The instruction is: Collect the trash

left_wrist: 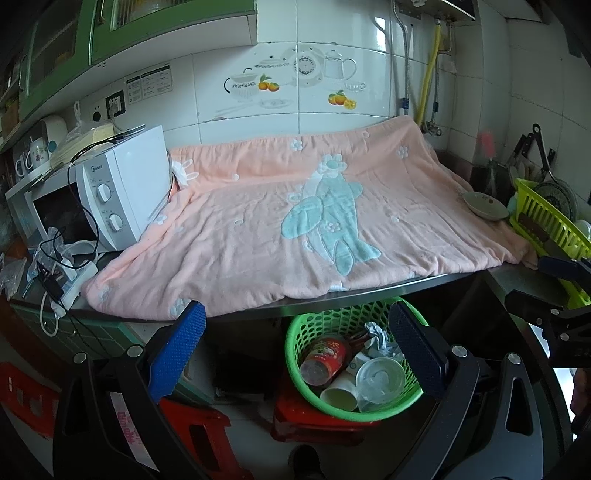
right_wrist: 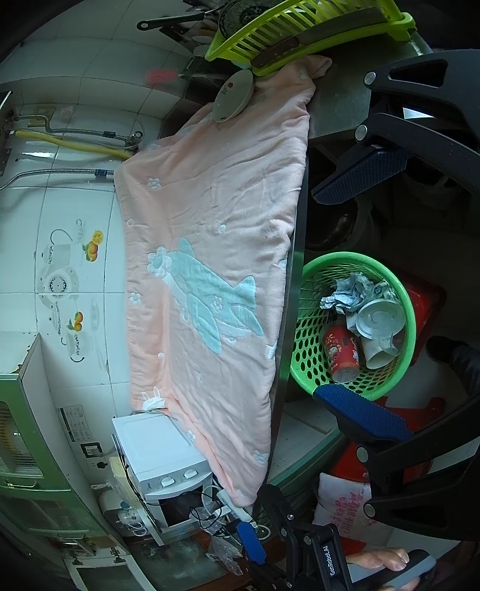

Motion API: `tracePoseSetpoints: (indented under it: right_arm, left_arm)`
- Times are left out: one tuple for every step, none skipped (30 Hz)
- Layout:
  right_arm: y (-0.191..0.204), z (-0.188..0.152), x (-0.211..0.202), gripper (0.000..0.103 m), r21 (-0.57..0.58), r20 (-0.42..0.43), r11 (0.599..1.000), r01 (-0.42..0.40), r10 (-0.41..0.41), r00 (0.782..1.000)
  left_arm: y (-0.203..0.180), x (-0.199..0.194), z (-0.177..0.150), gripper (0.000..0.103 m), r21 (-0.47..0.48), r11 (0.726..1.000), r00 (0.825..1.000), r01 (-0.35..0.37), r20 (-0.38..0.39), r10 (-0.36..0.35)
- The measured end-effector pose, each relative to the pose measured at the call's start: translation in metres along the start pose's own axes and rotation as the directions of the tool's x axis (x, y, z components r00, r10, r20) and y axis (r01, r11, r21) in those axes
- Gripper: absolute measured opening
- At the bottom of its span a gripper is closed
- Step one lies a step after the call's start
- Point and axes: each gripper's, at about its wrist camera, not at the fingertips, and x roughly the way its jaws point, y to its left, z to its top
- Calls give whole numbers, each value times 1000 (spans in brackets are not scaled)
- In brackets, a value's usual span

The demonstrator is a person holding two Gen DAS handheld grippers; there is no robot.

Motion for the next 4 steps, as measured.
tracePoseSetpoints:
  right_arm:
    - [-1,0,0,95,3,2,1000,0,0,1000]
    - [-2,0,0,95,5,4,1000,-1,1,1000]
    - [-2,1,-1,95,6,6,1000,-1,1,1000]
    - [-3,1,-1,95,6,8,1000,0,0,1000]
  left_arm:
    - [0,-1,0,98,0,1000,1000,-5,4,5]
    - [0,-1,1,98,2,1000,1000,-8,6,8]
    - [0,-1,1,98,2,1000,1000,-9,7,9]
    - [0,-2,1,98,1,1000,1000,-12,10,12]
